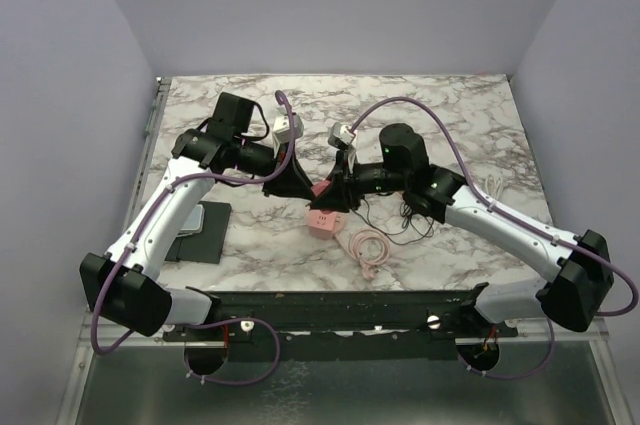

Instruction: Insert the plug

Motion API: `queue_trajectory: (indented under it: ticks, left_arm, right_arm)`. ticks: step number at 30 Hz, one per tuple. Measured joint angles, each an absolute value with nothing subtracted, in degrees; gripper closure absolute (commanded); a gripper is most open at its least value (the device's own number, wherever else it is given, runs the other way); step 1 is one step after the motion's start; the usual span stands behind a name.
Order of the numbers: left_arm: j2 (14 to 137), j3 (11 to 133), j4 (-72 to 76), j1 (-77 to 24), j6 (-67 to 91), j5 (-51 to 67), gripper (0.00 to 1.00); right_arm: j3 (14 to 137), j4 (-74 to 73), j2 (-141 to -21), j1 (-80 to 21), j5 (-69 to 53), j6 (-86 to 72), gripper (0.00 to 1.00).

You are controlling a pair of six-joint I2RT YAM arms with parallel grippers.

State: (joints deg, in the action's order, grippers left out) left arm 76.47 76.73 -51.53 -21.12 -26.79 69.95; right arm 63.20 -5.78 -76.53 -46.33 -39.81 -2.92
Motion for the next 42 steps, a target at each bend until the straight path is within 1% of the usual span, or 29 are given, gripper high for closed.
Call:
queue_trajectory:
  ticks: [4,5,7,8,9,10,15,21,25,28,32,36,38,40,42]
  left_arm:
    - [76.25,76.71,-50.61,-21.26,-26.15,70.06,1.0]
    - [76.18,76.73,-50.33,-21.26,-26.04,70.04,0.86]
    - [76.05,76.73,-49.56,-21.41,-25.91,70.0,0.37]
    - [76.03,76.71,-49.12,-21.54,-25.91,69.97,0.16]
    - [75.99,76.71,-48.53,-21.74,-25.63,68.64,0.03]
    - [75.94,76.6,-48.36,-21.5,-25.26,67.64,0.01]
    - [75.59,73.58,-46.33,-19.81,-25.69,59.75,0.01]
    - [75.7,66.48,-44.91,-15.62,-29.74,53.95,0.01]
    - [77.01,59.44,-44.4,-11.25,-38.3,52.62,0.01]
    - [76.79,54.85,-45.98,-10.57,-49.28,50.02,0.01]
    - [74.67,52.05,-47.13,-10.63,-62.13,46.87,0.01]
    - [70.7,51.0,-47.33,-11.07,-71.33,46.81,0.01]
    - [67.88,49.78,-47.03,-12.4,-75.5,46.81,0.04]
    - [64.34,47.37,-46.15,-14.02,-81.19,46.7,0.1]
    - [60.2,44.23,-45.82,-15.42,-83.7,46.59,0.15]
  right_arm:
    - [61.19,-2.57,-75.35,-45.98,-39.94,-4.99,0.98]
    - [61.14,-2.55,-75.16,-45.89,-39.97,-5.13,0.99]
    - [61.21,-3.01,-74.72,-45.63,-39.99,-4.86,0.99]
    - [61.39,-3.66,-74.52,-45.5,-39.99,-4.25,0.99]
    - [61.91,-5.21,-74.41,-45.34,-40.23,-3.01,0.99]
    - [62.72,-7.73,-74.24,-45.28,-40.42,-1.52,0.99]
    - [71.77,-22.13,-75.88,-44.99,-40.32,7.14,0.99]
    - [82.7,-36.32,-83.68,-44.97,-37.43,15.79,0.99]
    - [86.26,-42.89,-89.47,-44.97,-33.43,18.46,0.99]
    - [88.18,-45.8,-92.64,-44.97,-30.61,19.49,0.99]
    - [89.58,-47.66,-94.45,-44.88,-28.88,20.27,0.99]
    - [91.33,-48.69,-95.68,-44.88,-27.62,21.5,0.99]
    - [92.75,-49.41,-97.01,-44.86,-26.92,22.11,0.99]
    - [93.67,-49.65,-98.37,-44.64,-26.35,22.61,0.99]
    - [93.8,-49.71,-99.2,-44.42,-26.17,22.85,0.99]
